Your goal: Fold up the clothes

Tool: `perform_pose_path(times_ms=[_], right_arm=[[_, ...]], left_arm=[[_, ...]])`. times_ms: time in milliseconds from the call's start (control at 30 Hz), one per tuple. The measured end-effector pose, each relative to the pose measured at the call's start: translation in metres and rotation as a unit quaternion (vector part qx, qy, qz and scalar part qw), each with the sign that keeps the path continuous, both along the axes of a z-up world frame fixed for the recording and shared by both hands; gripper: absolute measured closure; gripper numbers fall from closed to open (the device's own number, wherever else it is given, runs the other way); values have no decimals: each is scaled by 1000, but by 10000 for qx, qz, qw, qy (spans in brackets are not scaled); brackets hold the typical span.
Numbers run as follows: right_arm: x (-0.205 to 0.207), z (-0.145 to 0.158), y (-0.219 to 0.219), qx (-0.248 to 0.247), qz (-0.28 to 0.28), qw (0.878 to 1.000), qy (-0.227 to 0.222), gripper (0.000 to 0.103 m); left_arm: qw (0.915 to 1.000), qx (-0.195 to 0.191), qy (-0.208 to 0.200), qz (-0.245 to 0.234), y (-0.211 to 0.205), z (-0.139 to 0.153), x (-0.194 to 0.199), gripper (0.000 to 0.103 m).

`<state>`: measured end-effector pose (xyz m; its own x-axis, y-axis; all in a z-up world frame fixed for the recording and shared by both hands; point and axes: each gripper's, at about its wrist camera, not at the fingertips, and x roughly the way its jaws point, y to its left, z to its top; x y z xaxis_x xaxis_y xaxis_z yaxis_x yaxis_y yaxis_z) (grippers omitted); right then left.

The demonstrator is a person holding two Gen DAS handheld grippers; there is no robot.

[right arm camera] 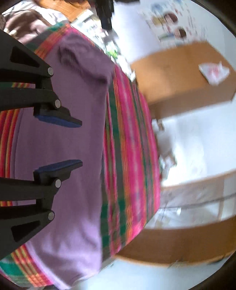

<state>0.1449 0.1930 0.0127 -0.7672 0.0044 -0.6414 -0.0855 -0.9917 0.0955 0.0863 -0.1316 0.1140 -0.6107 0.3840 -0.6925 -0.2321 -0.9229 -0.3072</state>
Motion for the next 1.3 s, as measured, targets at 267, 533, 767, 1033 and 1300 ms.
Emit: perform_pose_path(times_ms=[267,533,767,1033,1300], right_arm=[[3,-21,47,554,-787,9940,-524,66],[25,-24,108,621,-1566,9832,-706,65],[45,-18,146,707,-2174,9709,-714,65],[9,-23,154,1044,-1778,9752,-809,65],[14,-26,213,391,-2179,9713,-866,59]], left_arm=[[9893,403,-378,-1351,93,-28,-13,74],[9728,369,-513,-2228,181,-59,-25,74],[9569,-130,402,-2872,235,-62,0,74],[9463,-429,567,-3153,263,-76,8,74],[9487,-540,373,-3092,291,-93,3,74]])
